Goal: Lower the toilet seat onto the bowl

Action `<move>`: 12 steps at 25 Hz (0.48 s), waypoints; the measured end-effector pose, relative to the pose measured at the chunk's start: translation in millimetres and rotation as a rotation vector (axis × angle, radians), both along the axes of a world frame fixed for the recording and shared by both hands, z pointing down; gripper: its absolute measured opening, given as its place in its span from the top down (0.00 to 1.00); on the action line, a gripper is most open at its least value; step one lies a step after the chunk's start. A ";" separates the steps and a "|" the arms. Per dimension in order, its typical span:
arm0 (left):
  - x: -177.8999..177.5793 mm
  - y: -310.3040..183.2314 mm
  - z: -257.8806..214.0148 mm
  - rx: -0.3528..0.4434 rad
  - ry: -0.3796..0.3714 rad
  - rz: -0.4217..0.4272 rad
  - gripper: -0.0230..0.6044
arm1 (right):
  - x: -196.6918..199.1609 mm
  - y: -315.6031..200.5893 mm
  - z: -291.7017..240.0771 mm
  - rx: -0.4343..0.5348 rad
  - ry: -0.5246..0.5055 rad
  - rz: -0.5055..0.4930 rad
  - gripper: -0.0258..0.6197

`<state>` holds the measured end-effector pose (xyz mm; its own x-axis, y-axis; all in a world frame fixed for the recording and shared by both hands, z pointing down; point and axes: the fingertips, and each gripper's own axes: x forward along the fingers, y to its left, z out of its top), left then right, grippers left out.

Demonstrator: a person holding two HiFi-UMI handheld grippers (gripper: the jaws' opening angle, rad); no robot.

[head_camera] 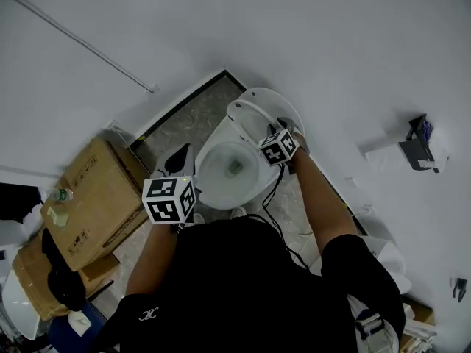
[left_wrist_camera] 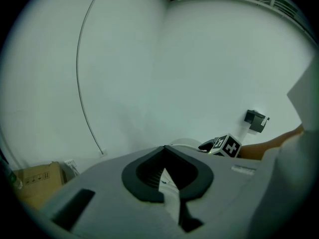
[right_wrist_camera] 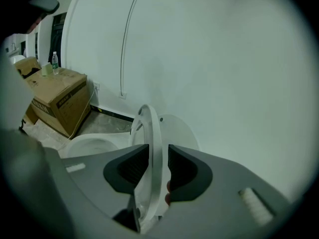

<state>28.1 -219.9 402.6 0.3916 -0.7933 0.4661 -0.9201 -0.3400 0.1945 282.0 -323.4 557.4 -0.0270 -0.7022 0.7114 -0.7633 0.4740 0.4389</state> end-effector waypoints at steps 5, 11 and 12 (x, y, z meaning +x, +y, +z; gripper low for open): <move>-1.2 -0.6 2.9 -0.007 -0.003 -0.024 0.95 | -1.6 0.4 11.6 -0.045 -0.019 -0.010 0.78; 2.2 -2.3 7.2 -0.014 -0.001 -0.024 0.95 | -8.2 4.7 11.7 -0.049 -0.034 -0.038 0.83; 2.9 -2.0 7.8 -0.016 -0.003 -0.022 0.95 | -10.7 6.7 12.0 -0.054 -0.041 -0.043 0.83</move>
